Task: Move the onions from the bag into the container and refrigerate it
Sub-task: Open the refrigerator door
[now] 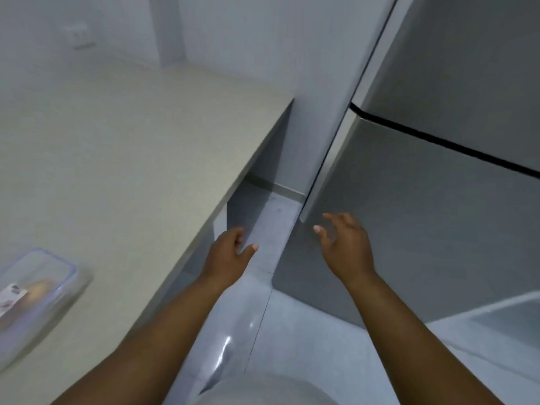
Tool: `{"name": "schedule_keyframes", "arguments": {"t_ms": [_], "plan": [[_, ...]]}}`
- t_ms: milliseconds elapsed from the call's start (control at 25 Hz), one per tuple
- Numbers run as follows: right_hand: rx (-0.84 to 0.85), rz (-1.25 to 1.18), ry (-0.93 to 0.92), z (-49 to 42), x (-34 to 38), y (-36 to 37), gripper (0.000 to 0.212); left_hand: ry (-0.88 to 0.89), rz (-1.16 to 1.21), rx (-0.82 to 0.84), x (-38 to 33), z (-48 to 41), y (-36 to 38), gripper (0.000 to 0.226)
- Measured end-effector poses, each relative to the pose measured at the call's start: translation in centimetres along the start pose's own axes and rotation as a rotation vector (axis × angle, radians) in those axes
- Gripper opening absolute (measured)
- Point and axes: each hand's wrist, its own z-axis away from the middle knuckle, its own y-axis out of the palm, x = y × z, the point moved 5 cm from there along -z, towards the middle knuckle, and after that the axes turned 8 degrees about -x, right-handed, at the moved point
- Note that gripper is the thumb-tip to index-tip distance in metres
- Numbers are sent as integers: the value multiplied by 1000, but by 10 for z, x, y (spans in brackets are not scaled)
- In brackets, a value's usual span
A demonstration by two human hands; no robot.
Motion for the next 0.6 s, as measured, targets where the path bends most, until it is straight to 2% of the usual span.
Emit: {"name": "schedule_keyframes", "arguments": {"t_ms": [120, 240, 440, 600], "plan": [[-190, 105, -40, -61, -25, -60, 39, 91, -5, 108, -73, -38, 59, 52], [-265, 202, -113, -117, -34, -96, 43, 139, -2, 143, -141, -80, 100, 55], [-189, 359, -161, -168, -49, -101, 47, 145, -11, 170, -217, -146, 143, 65], [-134, 413, -145, -174, -61, -89, 38, 178, 146, 223, -234, -177, 163, 38]]}}
